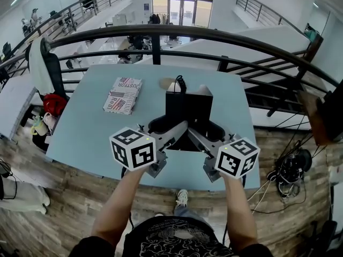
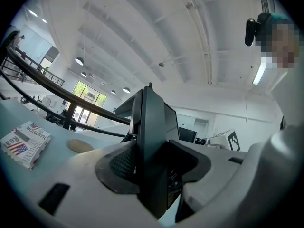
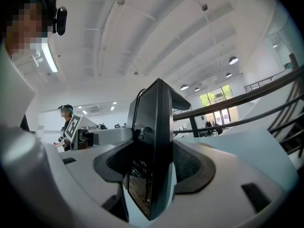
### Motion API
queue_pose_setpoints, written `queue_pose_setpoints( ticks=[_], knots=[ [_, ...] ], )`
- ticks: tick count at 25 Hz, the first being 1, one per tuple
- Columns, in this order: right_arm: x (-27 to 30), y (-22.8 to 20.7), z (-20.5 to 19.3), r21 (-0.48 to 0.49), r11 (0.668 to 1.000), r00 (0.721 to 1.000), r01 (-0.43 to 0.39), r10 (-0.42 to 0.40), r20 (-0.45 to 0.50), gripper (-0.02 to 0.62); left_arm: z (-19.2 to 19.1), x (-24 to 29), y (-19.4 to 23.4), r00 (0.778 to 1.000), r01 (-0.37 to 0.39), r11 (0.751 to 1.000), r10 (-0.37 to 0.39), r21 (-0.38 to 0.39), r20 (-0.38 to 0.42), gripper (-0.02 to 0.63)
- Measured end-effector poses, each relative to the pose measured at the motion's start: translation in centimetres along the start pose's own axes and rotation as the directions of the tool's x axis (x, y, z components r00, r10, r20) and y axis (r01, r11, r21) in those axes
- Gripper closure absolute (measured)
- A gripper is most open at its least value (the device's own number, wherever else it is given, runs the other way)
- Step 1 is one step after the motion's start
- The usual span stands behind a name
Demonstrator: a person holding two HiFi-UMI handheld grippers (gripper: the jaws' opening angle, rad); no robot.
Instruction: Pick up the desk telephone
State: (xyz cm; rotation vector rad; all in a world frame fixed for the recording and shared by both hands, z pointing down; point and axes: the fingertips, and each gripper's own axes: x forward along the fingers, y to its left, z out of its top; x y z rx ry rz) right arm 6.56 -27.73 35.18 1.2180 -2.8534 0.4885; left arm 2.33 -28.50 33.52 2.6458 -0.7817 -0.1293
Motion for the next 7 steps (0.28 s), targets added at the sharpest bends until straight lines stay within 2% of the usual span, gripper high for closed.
queue_pose_setpoints(
  ticks=[7],
  knots=[
    [0.45, 0.05, 0.34, 0.004, 1.0, 1.0, 0.002, -0.002, -0.006, 0.345, 0.43, -0.01, 0.34, 1.0, 0.0, 1.0, 0.0, -0.008, -0.004, 0.402]
  ],
)
